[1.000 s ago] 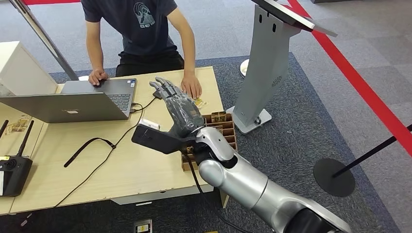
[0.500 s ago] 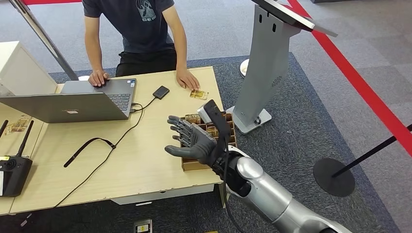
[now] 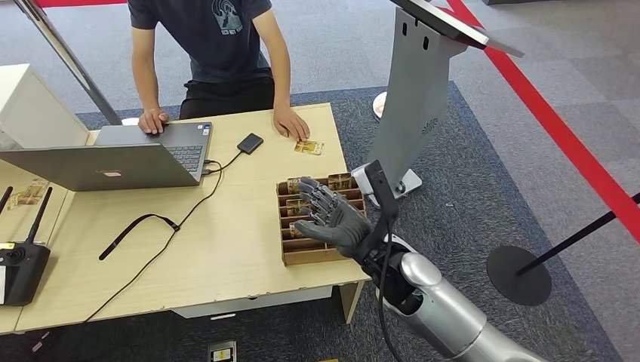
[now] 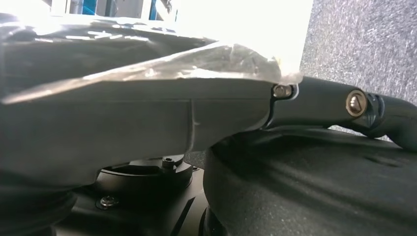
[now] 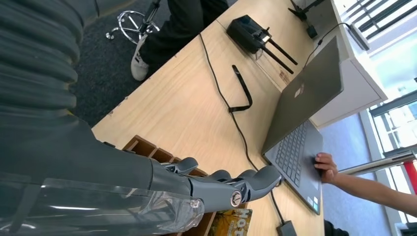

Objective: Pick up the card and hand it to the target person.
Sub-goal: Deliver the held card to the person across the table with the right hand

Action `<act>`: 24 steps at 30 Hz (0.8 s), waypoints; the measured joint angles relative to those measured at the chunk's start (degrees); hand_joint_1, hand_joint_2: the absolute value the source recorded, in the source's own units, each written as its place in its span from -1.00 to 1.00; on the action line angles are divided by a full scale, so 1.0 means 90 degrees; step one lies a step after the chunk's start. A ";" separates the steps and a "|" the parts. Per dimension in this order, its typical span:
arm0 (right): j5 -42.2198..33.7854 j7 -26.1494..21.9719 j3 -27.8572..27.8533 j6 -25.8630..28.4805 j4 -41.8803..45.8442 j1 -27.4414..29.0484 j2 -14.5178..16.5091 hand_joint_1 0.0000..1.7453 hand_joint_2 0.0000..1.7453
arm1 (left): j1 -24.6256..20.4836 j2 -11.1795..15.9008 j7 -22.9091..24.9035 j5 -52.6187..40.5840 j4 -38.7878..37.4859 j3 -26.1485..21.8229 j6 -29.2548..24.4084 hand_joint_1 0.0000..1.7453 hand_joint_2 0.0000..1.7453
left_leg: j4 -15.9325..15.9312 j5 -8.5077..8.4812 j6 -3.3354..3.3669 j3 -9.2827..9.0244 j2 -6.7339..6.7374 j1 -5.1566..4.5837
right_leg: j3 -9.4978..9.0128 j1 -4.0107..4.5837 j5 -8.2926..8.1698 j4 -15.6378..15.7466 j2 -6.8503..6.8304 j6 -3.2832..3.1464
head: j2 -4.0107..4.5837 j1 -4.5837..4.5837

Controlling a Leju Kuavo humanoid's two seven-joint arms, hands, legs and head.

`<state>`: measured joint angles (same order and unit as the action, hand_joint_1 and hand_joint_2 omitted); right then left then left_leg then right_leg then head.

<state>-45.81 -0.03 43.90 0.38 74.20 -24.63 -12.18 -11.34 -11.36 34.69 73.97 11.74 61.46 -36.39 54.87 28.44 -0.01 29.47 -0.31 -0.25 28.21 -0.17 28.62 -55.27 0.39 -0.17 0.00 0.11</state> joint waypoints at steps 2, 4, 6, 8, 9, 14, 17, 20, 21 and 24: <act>0.0115 -0.0055 -0.0004 0.0045 0.0042 0.0001 -0.0033 -1.00 1.00 | 0.0000 -0.0001 -0.0001 0.0007 0.0000 0.0000 0.0001 -1.00 1.00 | 0.0000 0.0000 0.0000 0.0001 0.0000 0.0000 | 0.0000 0.0000 0.0000 0.0000 0.0000 0.0000 | 0.0000 0.0000; 0.0269 -0.0148 -0.0009 0.0103 0.0082 -0.0001 -0.0057 -1.00 1.00 | 0.0000 -0.0001 -0.0004 0.0018 0.0000 0.0000 0.0010 -1.00 1.00 | 0.0000 0.0000 0.0000 0.0001 0.0000 0.0000 | 0.0000 0.0000 0.0000 0.0000 0.0000 0.0000 | 0.0000 0.0000; 0.0486 -0.0267 -0.0015 0.0188 0.0118 -0.0007 -0.0070 -1.00 1.00 | 0.0001 -0.0001 -0.0016 0.0038 -0.0001 0.0000 0.0026 -1.00 1.00 | -0.0001 0.0000 0.0000 0.0002 0.0000 0.0000 | 0.0000 0.0000 0.0001 0.0000 0.0000 0.0001 | 0.0000 0.0001; 0.0944 -0.0425 -0.0018 0.0390 0.0147 -0.0033 -0.0075 -1.00 1.00 | 0.0005 -0.0001 -0.0041 0.0067 -0.0002 0.0000 0.0041 -1.00 1.00 | -0.0001 0.0000 0.0000 0.0003 -0.0001 -0.0002 | 0.0000 0.0000 0.0001 -0.0001 0.0000 0.0001 | 0.0000 0.0001; 0.1236 -0.0507 -0.0018 0.0521 0.0157 -0.0056 -0.0076 -1.00 1.00 | 0.0007 -0.0001 -0.0053 0.0081 -0.0003 0.0000 0.0051 -1.00 1.00 | -0.0001 0.0000 0.0000 0.0003 -0.0001 -0.0003 | 0.0000 0.0000 0.0001 -0.0001 0.0000 0.0001 | 0.0000 0.0001; 0.2948 -0.0718 0.0027 0.1215 0.0185 -0.0227 -0.0041 -1.00 1.00 | 0.0022 -0.0004 -0.0110 0.0131 -0.0006 0.0000 0.0127 -1.00 1.00 | -0.0002 0.0000 0.0001 0.0003 -0.0002 -0.0010 | 0.0001 0.0000 0.0001 -0.0004 0.0000 0.0001 | 0.0000 0.0000; 0.4543 -0.0712 0.0076 0.1684 0.0188 -0.0385 0.0022 -1.00 1.00 | 0.0024 -0.0005 -0.0136 0.0153 -0.0008 0.0001 0.0168 -1.00 1.00 | -0.0002 0.0000 0.0001 0.0001 -0.0004 -0.0013 | 0.0001 0.0000 0.0002 -0.0005 0.0000 0.0002 | 0.0000 0.0001; 0.5531 -0.0595 0.0142 0.1843 0.0206 -0.0445 0.0066 -1.00 1.00 | 0.0025 -0.0008 -0.0152 0.0168 -0.0010 0.0002 0.0167 -1.00 1.00 | -0.0003 0.0000 0.0001 0.0002 -0.0005 -0.0016 | 0.0001 0.0000 0.0003 -0.0005 0.0000 0.0004 | 0.0000 0.0000; 0.5795 -0.0541 0.0163 0.1868 0.0213 -0.0448 0.0079 -1.00 1.00 | 0.0026 -0.0010 -0.0160 0.0172 -0.0010 0.0002 0.0155 -1.00 1.00 | -0.0003 0.0000 0.0001 0.0002 -0.0005 -0.0018 | 0.0002 0.0000 0.0003 -0.0005 0.0000 0.0004 | 0.0000 0.0000; 0.6392 -0.0422 0.0216 0.1899 0.0222 -0.0453 0.0117 -1.00 1.00 | 0.0029 -0.0022 -0.0182 0.0184 -0.0011 0.0002 0.0108 -1.00 1.00 | -0.0003 0.0000 0.0002 0.0002 -0.0005 -0.0020 | 0.0002 0.0000 0.0004 -0.0004 0.0000 0.0005 | 0.0000 0.0000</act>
<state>11.73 -3.83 45.84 17.47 76.20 -28.70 -11.13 -11.08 -11.56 33.05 75.63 11.64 61.48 -35.42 54.84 28.44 0.00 29.48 -0.36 -0.43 28.23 -0.17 28.65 -55.31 0.38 -0.12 0.00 0.11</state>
